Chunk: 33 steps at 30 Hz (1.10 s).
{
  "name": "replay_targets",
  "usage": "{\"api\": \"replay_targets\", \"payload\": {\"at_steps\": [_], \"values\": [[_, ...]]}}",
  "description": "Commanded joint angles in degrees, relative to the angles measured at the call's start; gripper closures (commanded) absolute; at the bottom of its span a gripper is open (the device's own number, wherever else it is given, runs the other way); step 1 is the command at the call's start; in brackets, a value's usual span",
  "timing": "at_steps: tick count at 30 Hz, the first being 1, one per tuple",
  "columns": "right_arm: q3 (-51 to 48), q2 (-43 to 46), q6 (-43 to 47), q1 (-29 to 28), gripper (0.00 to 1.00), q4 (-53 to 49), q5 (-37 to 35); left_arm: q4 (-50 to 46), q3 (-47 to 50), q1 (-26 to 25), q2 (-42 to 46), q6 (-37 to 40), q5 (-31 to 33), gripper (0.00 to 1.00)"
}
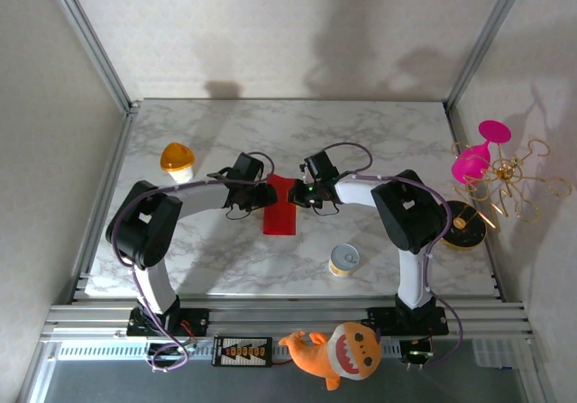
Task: Fold a paper plane with a square sheet of paper (pick it up from the middle)
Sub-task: Hold the square sheet of paper at the center of the table.
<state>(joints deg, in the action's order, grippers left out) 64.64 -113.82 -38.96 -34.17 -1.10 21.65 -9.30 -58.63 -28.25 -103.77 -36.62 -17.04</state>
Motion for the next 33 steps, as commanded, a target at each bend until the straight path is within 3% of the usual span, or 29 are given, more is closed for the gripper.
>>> {"api": "replay_targets", "payload": {"at_steps": [1, 7, 12, 17, 23, 33], "values": [[0.03, -3.11, 0.29, -0.43, 0.92, -4.26, -3.30, -1.61, 0.76, 0.48, -0.32, -2.39, 0.29, 0.54], [0.80, -2.36, -0.19, -0.37, 0.85, -4.35, -2.22, -2.01, 0.27, 0.39, -2.46, -2.40, -0.34, 0.57], [2.50, 0.72, -2.48, -0.34, 0.76, -2.72, -1.08, -4.27, 0.77, -0.29, -4.72, -2.16, 3.93, 0.59], [-1.95, 8.05, -5.32, -0.02, 0.66, 2.39, -6.10, -4.89, 1.85, -1.17, -7.06, -2.23, 6.65, 0.61], [-7.56, 13.87, -5.78, 0.48, 0.63, 3.48, -14.34, -5.11, 2.05, -2.18, -8.48, -2.18, 7.56, 0.59], [-8.92, 13.17, -5.51, 1.04, 0.63, 2.95, -14.30, -6.16, 1.11, -3.30, -9.91, -1.20, 8.47, 0.54]]}}
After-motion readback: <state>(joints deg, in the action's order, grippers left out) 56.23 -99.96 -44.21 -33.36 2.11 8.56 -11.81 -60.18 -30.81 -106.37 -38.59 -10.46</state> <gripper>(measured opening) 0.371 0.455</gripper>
